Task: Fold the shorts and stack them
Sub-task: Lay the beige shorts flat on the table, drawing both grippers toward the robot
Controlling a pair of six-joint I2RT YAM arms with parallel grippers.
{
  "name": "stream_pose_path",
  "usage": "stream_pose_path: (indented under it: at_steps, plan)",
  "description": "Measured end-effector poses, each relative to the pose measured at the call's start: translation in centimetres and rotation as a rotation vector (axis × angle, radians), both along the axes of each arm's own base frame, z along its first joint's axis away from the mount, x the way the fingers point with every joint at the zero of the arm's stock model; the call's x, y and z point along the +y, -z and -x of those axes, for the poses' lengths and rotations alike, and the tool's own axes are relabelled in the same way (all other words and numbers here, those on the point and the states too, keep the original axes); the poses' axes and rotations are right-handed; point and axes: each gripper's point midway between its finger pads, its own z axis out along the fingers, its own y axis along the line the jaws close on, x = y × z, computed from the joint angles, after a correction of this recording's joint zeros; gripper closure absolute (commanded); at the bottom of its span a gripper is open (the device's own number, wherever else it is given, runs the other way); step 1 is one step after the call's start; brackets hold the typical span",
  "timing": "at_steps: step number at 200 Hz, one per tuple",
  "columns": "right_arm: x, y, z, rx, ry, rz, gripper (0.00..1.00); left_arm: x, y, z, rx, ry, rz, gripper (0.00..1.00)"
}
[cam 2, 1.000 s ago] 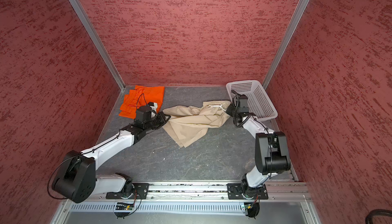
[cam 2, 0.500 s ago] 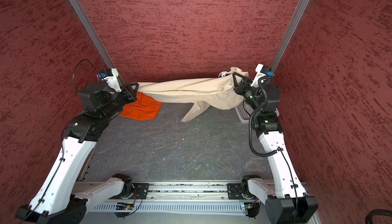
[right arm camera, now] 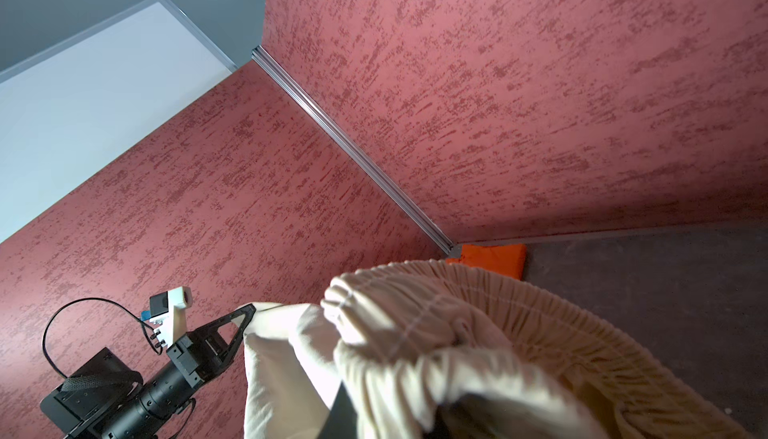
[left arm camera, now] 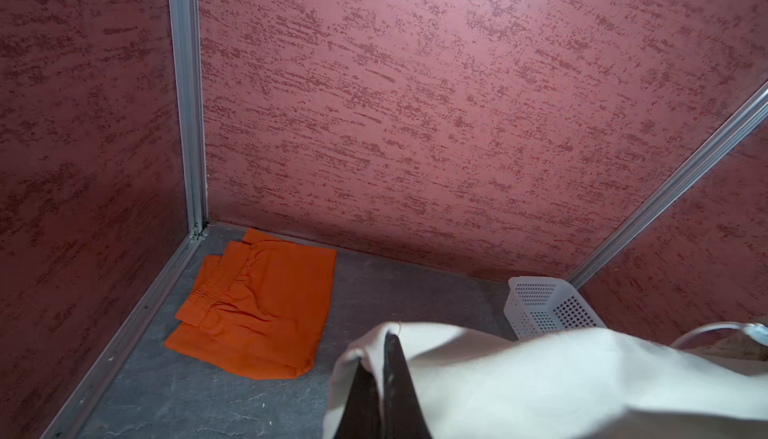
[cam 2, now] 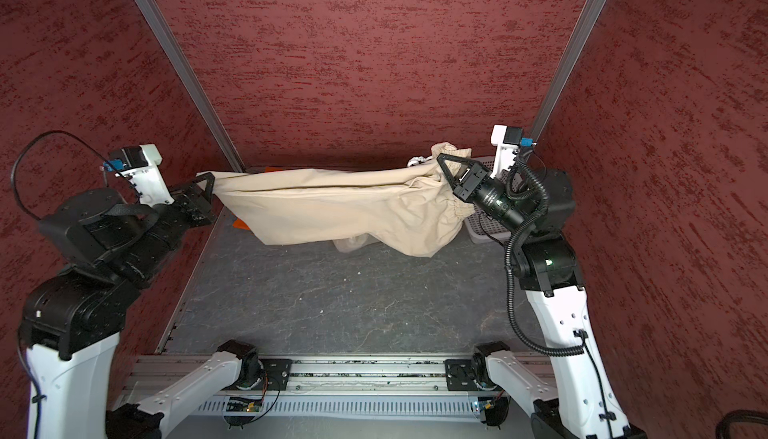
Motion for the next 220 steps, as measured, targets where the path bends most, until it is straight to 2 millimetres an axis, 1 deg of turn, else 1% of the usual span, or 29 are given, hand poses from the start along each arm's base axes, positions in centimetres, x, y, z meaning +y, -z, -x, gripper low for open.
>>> stream_pose_path:
  at_steps: [7,18,27,34,37,41,63,76,91,101,111,119,126,136,140,150,158,170,174,186,195,198,200,202,207,211,214,219,220]
  plan:
    - [0.2,0.5,-0.7,0.020,-0.002,0.005,1.00,-0.1,0.2,-0.7,0.013,-0.005,-0.016,1.00]
    - [0.6,1.3,-1.7,0.047,-0.010,0.012,1.00,-0.3,0.8,-2.4,0.044,-0.007,-0.048,1.00]
    - [1.0,2.0,-2.9,0.072,-0.016,0.019,1.00,-0.6,1.6,-4.4,0.077,-0.008,-0.070,1.00]
    - [1.4,2.6,-4.2,0.091,-0.020,0.026,1.00,-0.8,2.2,-6.0,0.102,-0.007,-0.083,1.00]
    - [1.6,2.9,-4.9,0.100,-0.022,0.031,1.00,-0.9,2.7,-7.0,0.119,-0.003,-0.088,1.00]
    - [1.8,3.0,-5.5,0.105,-0.024,0.034,1.00,-0.9,2.8,-7.7,0.125,-0.004,-0.091,1.00]
    - [3.4,5.5,-11.4,0.167,-0.035,0.073,1.00,-1.1,4.7,-14.1,0.193,0.008,-0.090,1.00]
    - [4.3,6.2,-14.8,0.177,-0.039,0.093,1.00,-0.6,5.5,-17.3,0.216,0.012,-0.075,1.00]
    - [5.2,6.4,-18.2,0.167,-0.050,0.109,1.00,0.1,5.3,-20.2,0.212,0.020,-0.047,1.00]
    - [5.8,6.0,-20.0,0.144,-0.058,0.117,1.00,0.8,4.2,-21.8,0.178,0.021,-0.026,1.00]
    - [6.2,5.2,-21.2,0.112,-0.065,0.123,1.00,1.3,2.9,-22.4,0.142,0.027,-0.009,1.00]
    - [6.4,4.4,-21.6,0.081,-0.072,0.126,1.00,1.6,1.7,-22.4,0.107,0.029,0.001,1.00]
    - [6.4,3.7,-21.5,0.056,-0.076,0.130,1.00,1.8,0.6,-22.1,0.075,0.032,0.005,1.00]
    - [6.4,2.7,-20.8,0.021,-0.079,0.139,1.00,1.8,-1.2,-20.8,0.012,0.042,0.009,1.00]
    - [6.3,2.5,-20.5,0.012,-0.080,0.142,1.00,1.7,-1.6,-20.2,-0.006,0.045,0.009,1.00]
    - [6.0,1.8,-19.0,-0.021,-0.077,0.145,1.00,1.3,-2.6,-18.0,-0.063,0.063,0.013,1.00]
    - [5.6,2.0,-17.5,-0.032,-0.074,0.149,1.00,1.0,-3.0,-15.7,-0.104,0.075,0.015,1.00]
    - [4.9,3.0,-14.9,-0.033,-0.069,0.148,1.00,0.7,-2.8,-12.4,-0.145,0.088,0.020,1.00]
    - [4.7,3.5,-14.1,-0.035,-0.068,0.147,1.00,0.6,-2.7,-11.6,-0.156,0.090,0.020,1.00]
    - [3.9,5.3,-12.2,-0.022,-0.060,0.136,1.00,0.4,-1.3,-9.4,-0.170,0.098,0.032,1.00]
    - [3.4,7.7,-11.1,0.011,-0.054,0.130,1.00,0.3,0.5,-8.2,-0.159,0.104,0.048,1.00]
    - [3.3,8.8,-10.7,0.029,-0.052,0.125,1.00,0.2,1.3,-8.0,-0.150,0.106,0.056,1.00]
    - [3.2,9.2,-10.6,0.036,-0.051,0.125,1.00,0.1,1.9,-7.9,-0.141,0.107,0.059,1.00]
    - [3.1,10.3,-10.4,0.057,-0.049,0.124,1.00,0.0,2.9,-7.8,-0.122,0.108,0.067,1.00]
    - [2.9,11.9,-10.1,0.083,-0.047,0.122,1.00,-0.1,4.4,-7.8,-0.098,0.111,0.080,1.00]
    - [2.8,13.6,-9.9,0.119,-0.044,0.120,1.00,-0.3,6.2,-7.9,-0.063,0.114,0.095,1.00]
    - [2.6,15.4,-9.7,0.160,-0.041,0.118,1.00,-0.3,7.6,-8.0,-0.034,0.113,0.105,1.00]
    - [2.5,17.6,-9.5,0.207,-0.036,0.118,1.00,-0.6,10.5,-8.2,0.031,0.115,0.127,1.00]
    - [2.5,18.3,-9.4,0.224,-0.036,0.119,1.00,-0.7,10.9,-8.3,0.040,0.114,0.130,1.00]
